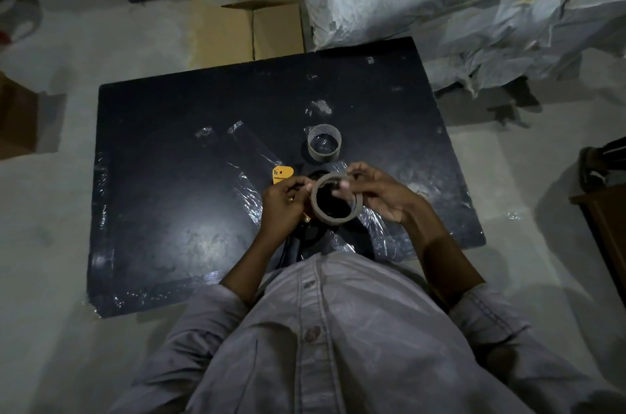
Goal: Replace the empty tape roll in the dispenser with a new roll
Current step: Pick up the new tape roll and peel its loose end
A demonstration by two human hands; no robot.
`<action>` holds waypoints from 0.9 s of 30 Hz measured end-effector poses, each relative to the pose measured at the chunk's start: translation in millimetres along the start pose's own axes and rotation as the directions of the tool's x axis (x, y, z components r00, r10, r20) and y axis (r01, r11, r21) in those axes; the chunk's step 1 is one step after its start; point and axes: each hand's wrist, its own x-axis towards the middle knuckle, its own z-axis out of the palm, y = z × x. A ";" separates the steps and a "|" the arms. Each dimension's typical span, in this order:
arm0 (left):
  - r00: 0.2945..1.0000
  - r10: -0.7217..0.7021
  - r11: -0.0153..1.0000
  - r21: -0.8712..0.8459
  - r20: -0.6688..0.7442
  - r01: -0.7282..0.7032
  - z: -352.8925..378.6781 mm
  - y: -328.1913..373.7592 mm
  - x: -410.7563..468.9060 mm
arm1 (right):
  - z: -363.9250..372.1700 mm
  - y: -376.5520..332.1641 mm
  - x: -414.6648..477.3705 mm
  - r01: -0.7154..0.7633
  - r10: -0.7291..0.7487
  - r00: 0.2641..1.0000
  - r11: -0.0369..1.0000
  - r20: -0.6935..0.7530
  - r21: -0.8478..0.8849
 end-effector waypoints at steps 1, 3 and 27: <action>0.999 -0.044 0.999 -0.023 -0.006 0.044 1.0 -2.1 -1.2 | 0.3 2.4 0.8 -0.040 0.041 0.999 0.996 0.011 -0.075; 0.993 -0.118 0.992 -0.053 -0.014 0.117 0.6 -6.7 -1.7 | 2.9 5.5 3.7 -0.115 0.110 0.993 0.959 -0.034 -0.258; 0.991 -0.125 0.992 -0.004 0.038 0.125 4.2 -26.6 -21.4 | 6.6 1.2 7.4 -0.038 -0.131 0.972 0.726 -0.193 -0.686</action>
